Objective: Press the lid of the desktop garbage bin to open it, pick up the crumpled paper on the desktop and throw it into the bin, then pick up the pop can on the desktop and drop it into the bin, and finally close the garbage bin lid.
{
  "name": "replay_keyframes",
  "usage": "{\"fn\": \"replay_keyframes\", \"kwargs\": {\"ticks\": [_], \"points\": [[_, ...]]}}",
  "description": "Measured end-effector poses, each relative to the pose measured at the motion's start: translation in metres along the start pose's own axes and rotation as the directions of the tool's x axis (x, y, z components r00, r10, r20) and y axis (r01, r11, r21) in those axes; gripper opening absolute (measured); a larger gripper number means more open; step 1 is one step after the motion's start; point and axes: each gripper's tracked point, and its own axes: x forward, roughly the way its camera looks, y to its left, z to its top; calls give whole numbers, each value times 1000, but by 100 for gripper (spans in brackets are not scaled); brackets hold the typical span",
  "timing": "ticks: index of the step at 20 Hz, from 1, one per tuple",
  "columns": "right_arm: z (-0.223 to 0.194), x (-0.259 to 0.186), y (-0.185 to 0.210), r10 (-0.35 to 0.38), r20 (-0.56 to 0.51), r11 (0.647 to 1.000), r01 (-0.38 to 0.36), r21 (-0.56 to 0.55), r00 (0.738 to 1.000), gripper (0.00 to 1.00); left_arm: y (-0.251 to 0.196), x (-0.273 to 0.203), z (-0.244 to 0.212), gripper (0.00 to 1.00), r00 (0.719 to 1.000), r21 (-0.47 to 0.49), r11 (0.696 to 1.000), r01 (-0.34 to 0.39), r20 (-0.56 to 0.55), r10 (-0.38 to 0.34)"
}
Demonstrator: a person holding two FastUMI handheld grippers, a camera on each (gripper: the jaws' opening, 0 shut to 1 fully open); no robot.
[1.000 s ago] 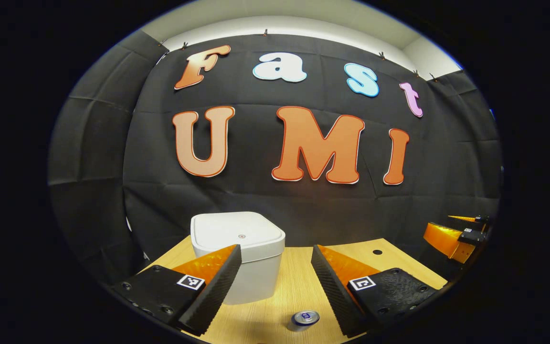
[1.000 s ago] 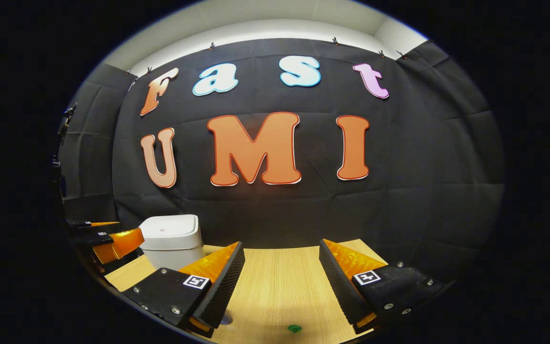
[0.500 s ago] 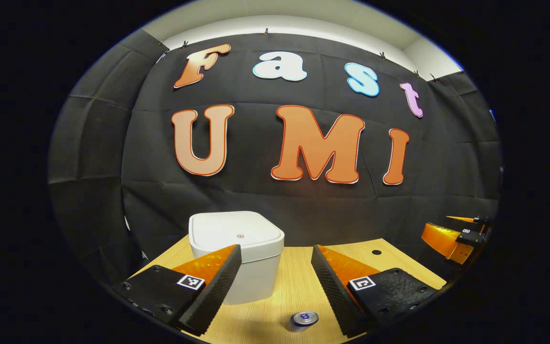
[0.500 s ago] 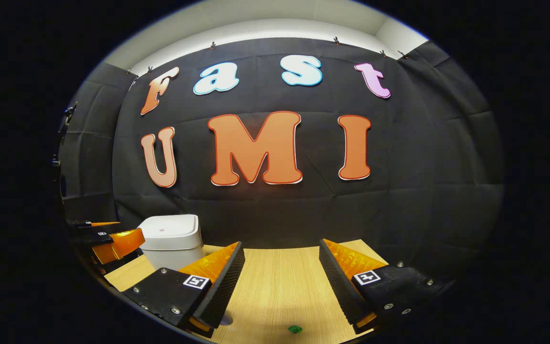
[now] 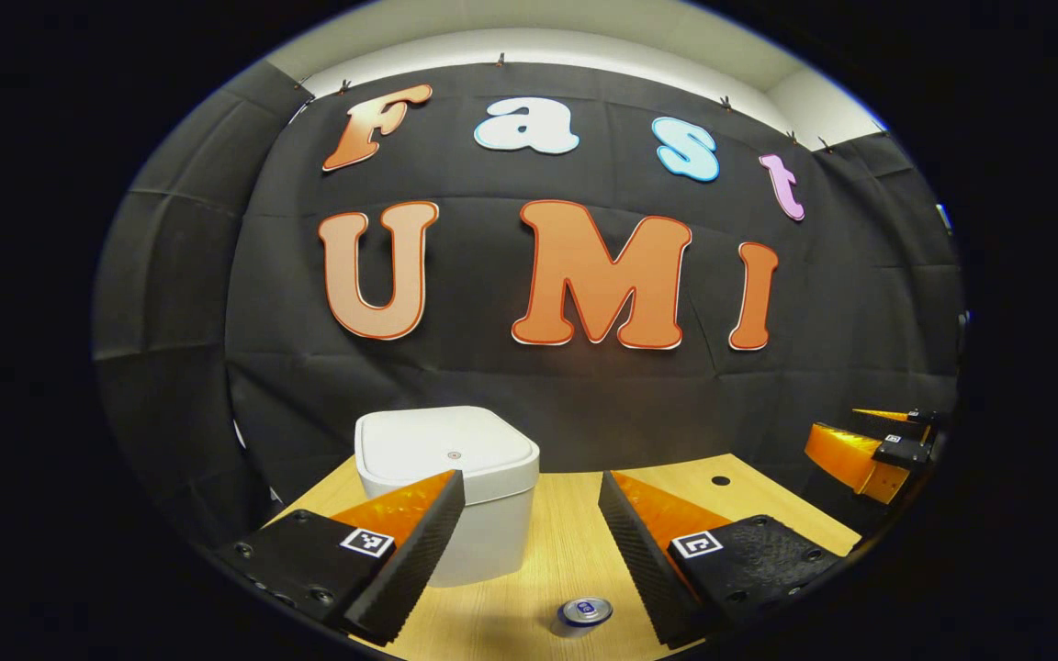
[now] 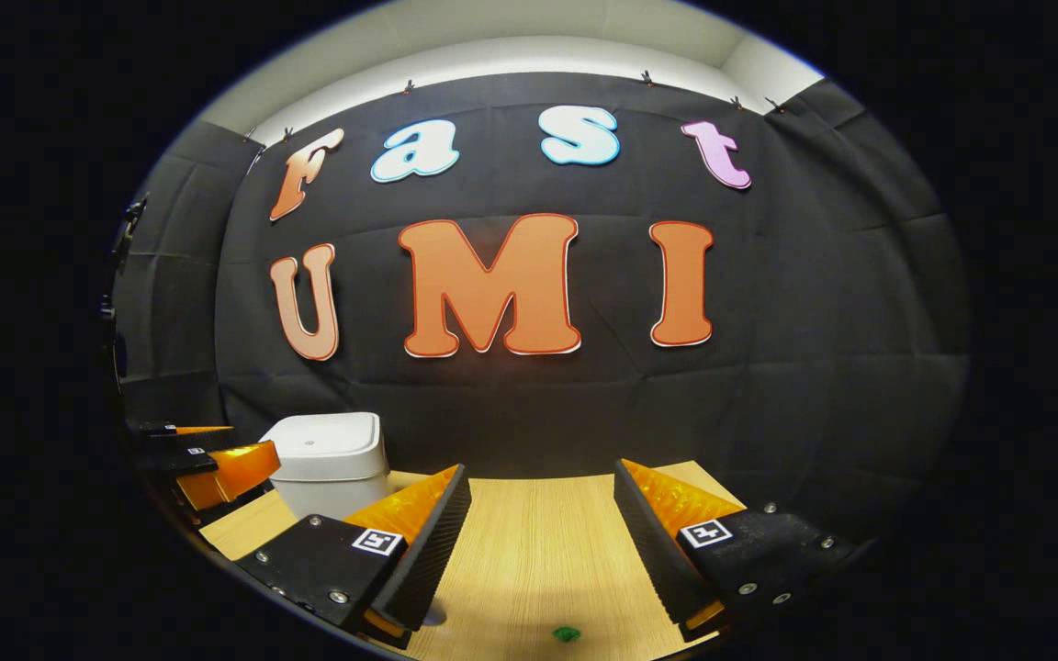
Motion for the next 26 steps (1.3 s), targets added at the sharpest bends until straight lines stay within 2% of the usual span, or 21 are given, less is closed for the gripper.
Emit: {"fn": "replay_keyframes", "kwargs": {"ticks": [9, 16, 18, 19, 20, 21, 24, 25, 26], "points": [[-1, 4, 0, 5, -6, 1000, -5, -1, 1000, 94, -2, -1, -4, 94, 1000, -20, 1000, 6, -21, -6], [-5, 8, 1, 13, -19, 1000, -13, 9, 1000, 94, -15, -3, -5, 94, 997, -60, 996, 62, -32, -64], [-5, 7, -1, 9, -19, 1000, -9, 9, 1000, 94, -13, -2, -6, 84, 998, -66, 997, 42, -37, -45], [-4, 7, -2, 9, -18, 1000, -9, 9, 1000, 94, -12, -4, -7, 69, 998, -63, 997, 40, -45, -42], [-5, 8, -1, 8, -17, 1000, -8, 10, 1000, 94, -13, -2, -8, 64, 997, -60, 997, 48, -52, -51], [-5, 8, -2, 7, -17, 1000, -7, 11, 1000, 94, -13, -4, -9, 52, 997, -57, 997, 52, -59, -56], [-8, 10, -2, 14, -26, 1000, -13, 16, 1000, 94, -10, -5, -13, 36, 994, -34, 998, 54, -89, -57], [-8, 10, -2, 15, -28, 1000, -14, 19, 1000, 94, -2, -6, -13, 22, 995, -21, 1000, 23, -93, -25], [-7, 10, -2, 16, -27, 1000, -15, 19, 1000, 94, 4, -4, -13, 13, 995, -6, 1000, -2, -98, 2]]}}
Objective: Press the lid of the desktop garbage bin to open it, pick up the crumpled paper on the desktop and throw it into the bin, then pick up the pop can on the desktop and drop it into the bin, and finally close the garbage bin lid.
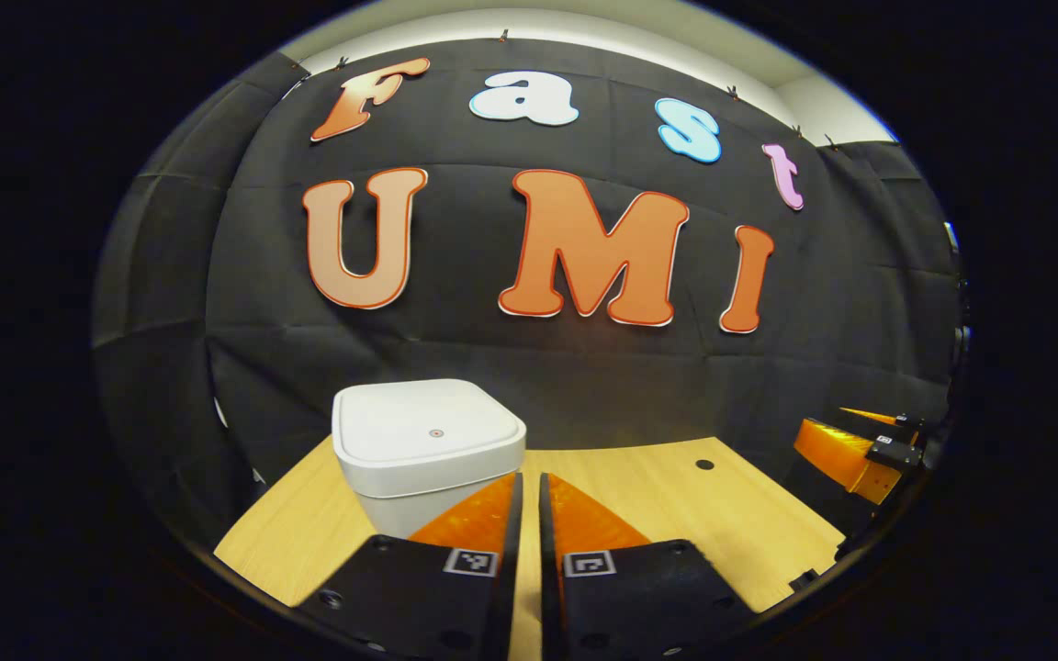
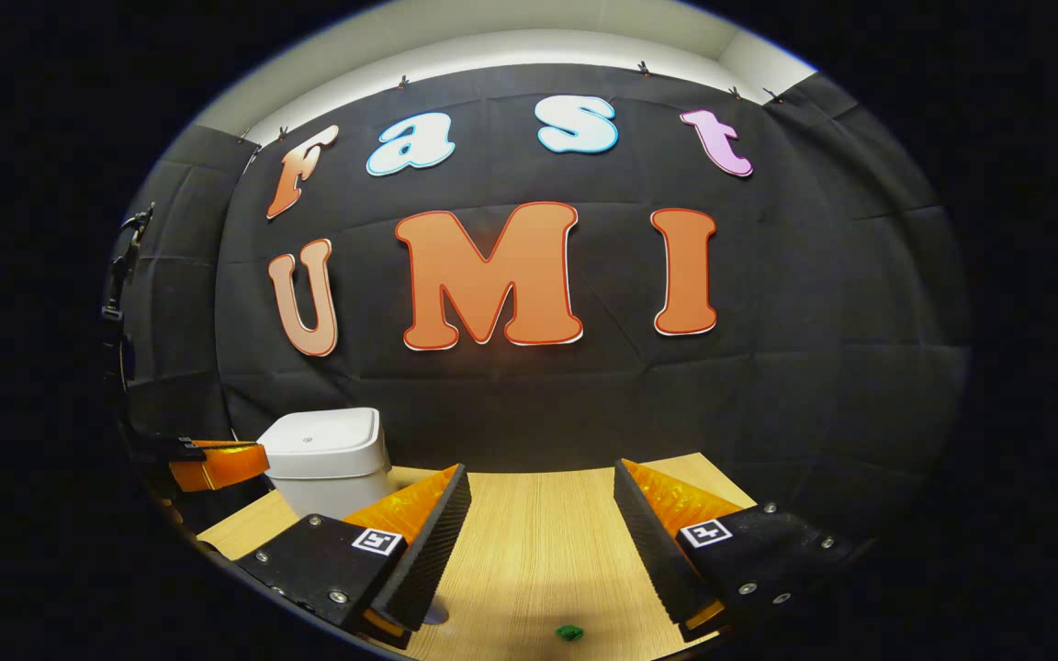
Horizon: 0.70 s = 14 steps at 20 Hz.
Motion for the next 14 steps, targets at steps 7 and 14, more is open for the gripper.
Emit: {"fn": "replay_keyframes", "kwargs": {"ticks": [7, 14], "points": [[-2, 5, 5, 16, -12, 1000, -16, 2, 1000, 94, 4, 6, 5, 0, 997, 30, 998, 52, -61, -50], [-8, 8, 8, 24, -25, 1000, -24, -17, 999, 94, 20, 8, -4, 0, 973, 111, 985, 130, -204, -106]]}}
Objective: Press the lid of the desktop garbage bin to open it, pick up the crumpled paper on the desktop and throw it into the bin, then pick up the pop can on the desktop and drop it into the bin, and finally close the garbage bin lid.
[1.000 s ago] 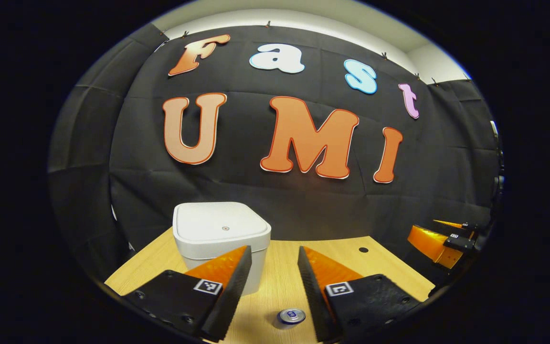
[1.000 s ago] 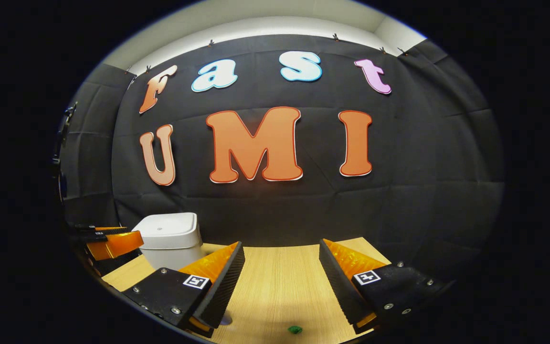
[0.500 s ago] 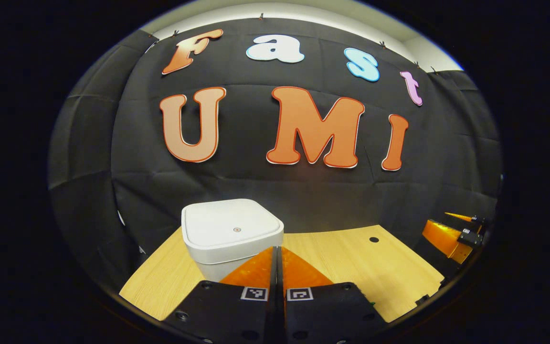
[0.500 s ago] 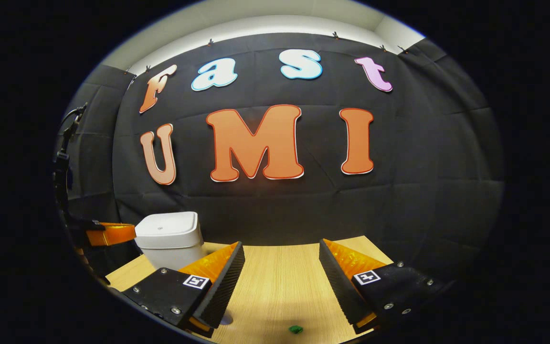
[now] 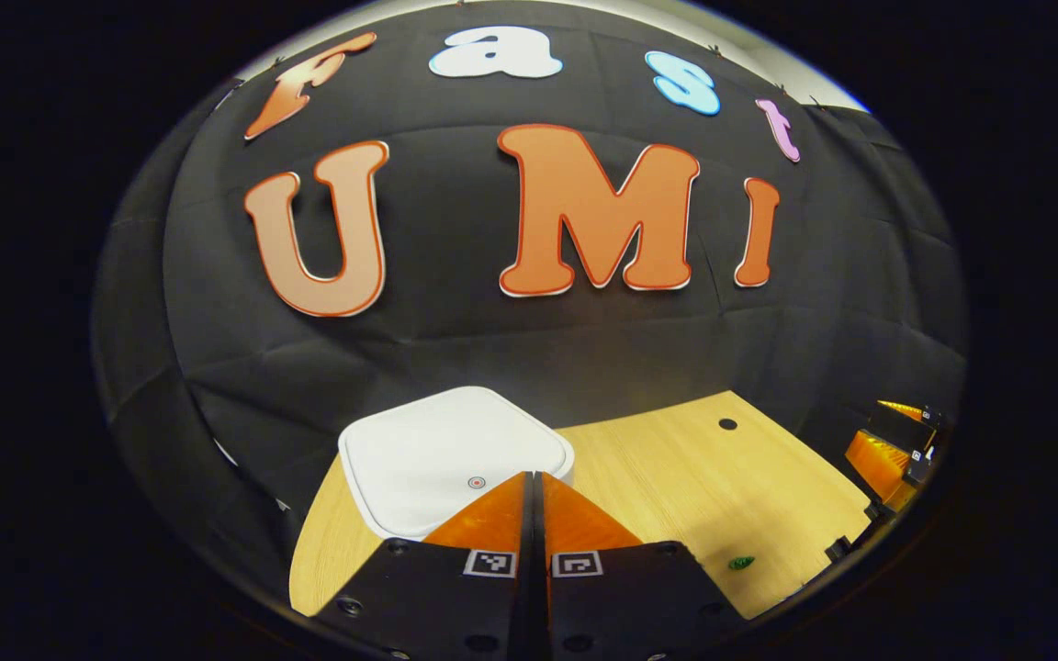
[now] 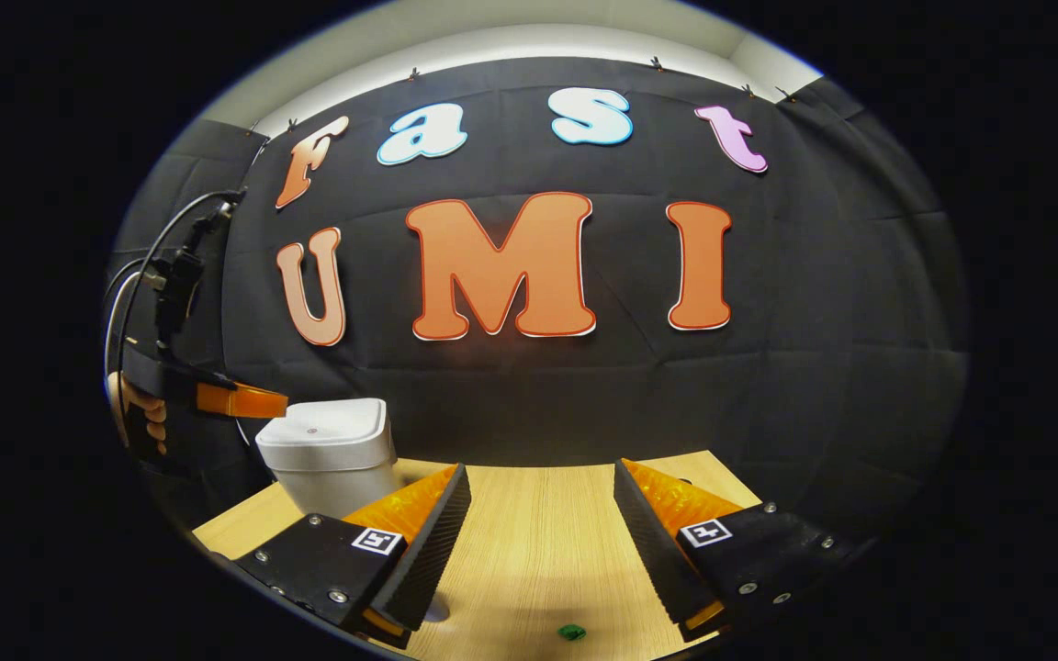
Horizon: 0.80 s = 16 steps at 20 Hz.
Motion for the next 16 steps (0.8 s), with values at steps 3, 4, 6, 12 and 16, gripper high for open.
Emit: {"fn": "replay_keyframes", "kwargs": {"ticks": [3, 4, 6, 12, 16], "points": [[-6, 1, -6, -16, -14, 1000, 17, 4, 1000, 94, 11, 6, -5, 0, 999, -13, 1000, -26, -36, 26], [-8, 2, -9, -22, -20, 1000, 22, 8, 1000, 94, 12, 8, -8, 0, 998, -20, 1000, -23, -55, 22], [-10, 3, -14, -36, -27, 999, 37, 15, 999, 94, 13, 7, -16, 0, 995, -38, 999, -19, -101, 15], [-6, 3, -20, -50, -19, 999, 51, 16, 999, 94, 11, 2, -29, 0, 987, -96, 995, -12, -160, -4], [-9, 4, -16, -41, -28, 999, 41, 17, 999, 94, 10, -5, -34, 0, 979, -93, 996, -9, -205, -10]]}}
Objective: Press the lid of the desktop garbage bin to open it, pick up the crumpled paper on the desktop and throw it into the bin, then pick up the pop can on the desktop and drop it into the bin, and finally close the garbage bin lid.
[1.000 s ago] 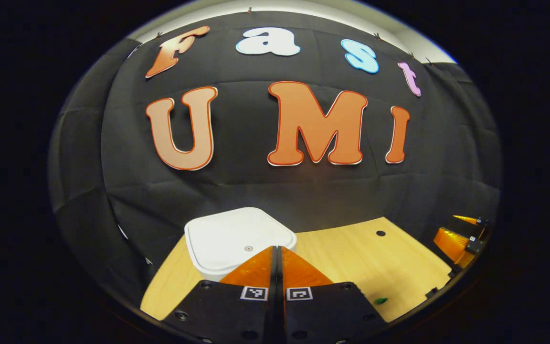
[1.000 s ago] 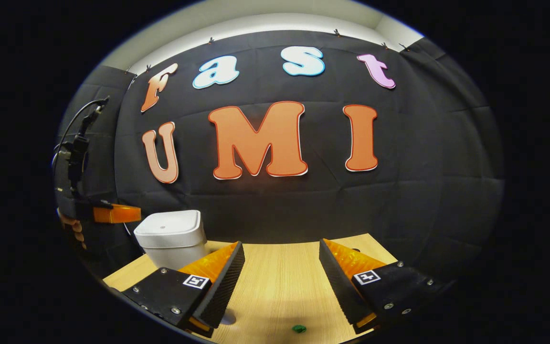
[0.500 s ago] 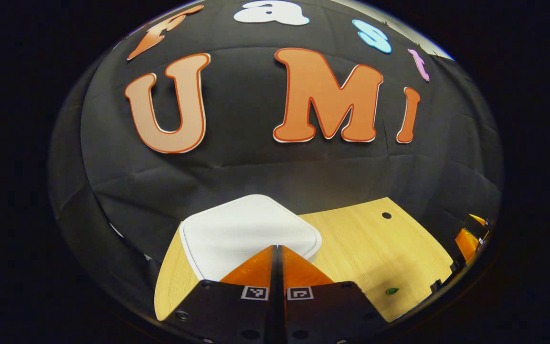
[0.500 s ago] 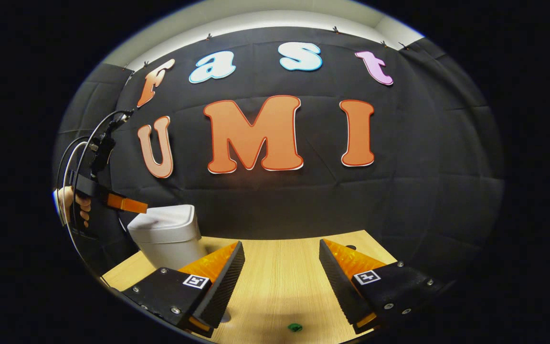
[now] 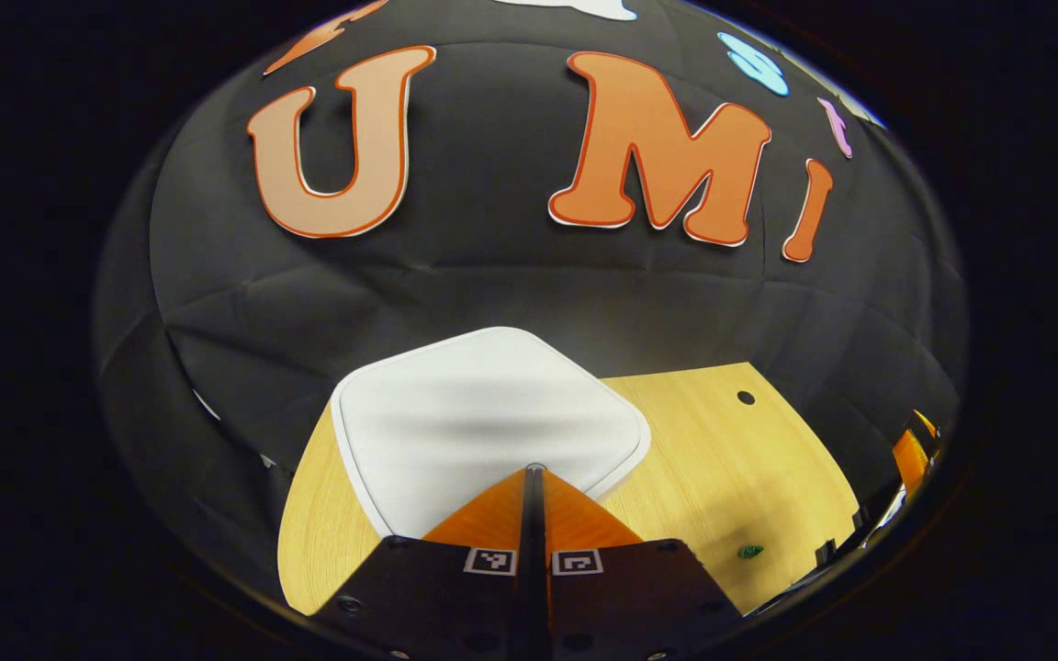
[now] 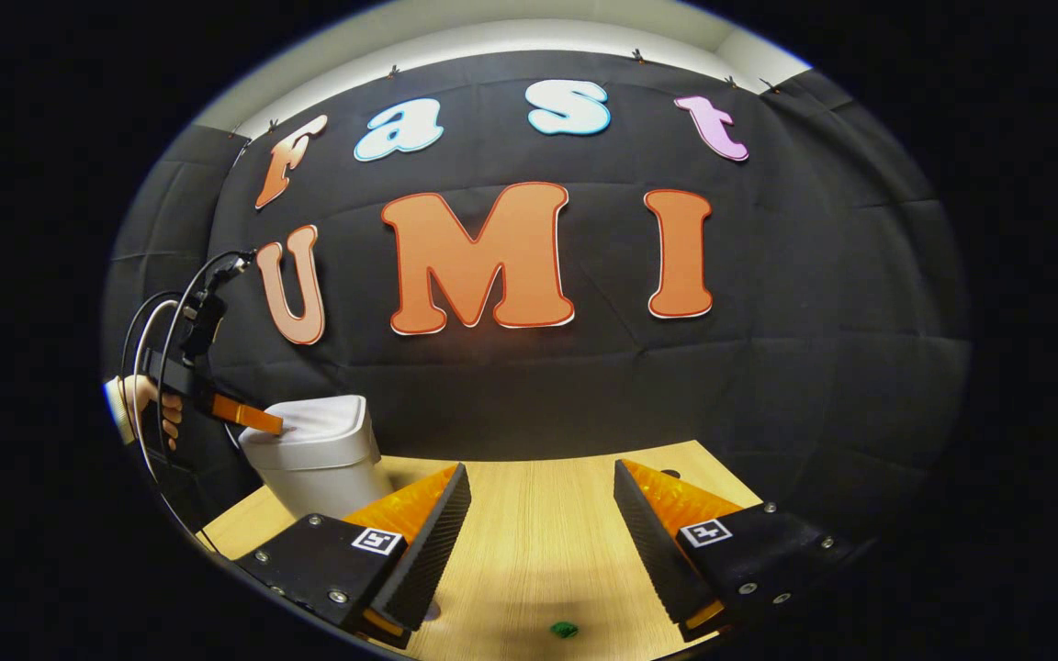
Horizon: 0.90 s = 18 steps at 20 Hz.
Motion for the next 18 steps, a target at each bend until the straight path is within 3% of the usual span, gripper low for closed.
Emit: {"fn": "replay_keyframes", "kwargs": {"ticks": [6, 9, 14, 16, 18], "points": [[-3, -3, 1, -5, -4, 1000, 5, 0, 1000, 94, -1, 1, -8, 0, 999, -7, 1000, -10, -31, 10], [-7, -6, -1, -10, -13, 1000, 10, -5, 1000, 94, 11, 3, -5, 0, 999, 82, 996, -30, -15, 32], [10, -14, -12, -29, 24, 1000, 29, -8, 999, 94, 18, -15, 45, 0, 975, 74, 988, -134, 186, 118], [14, -14, -17, -39, 29, 999, 39, 8, 999, 94, 2, -35, 74, 0, 947, 77, 989, -130, 306, 100], [15, -14, -16, -39, 26, 999, 39, 18, 999, 94, -11, -64, 83, 0, 933, 87, 991, -106, 354, 69]]}}
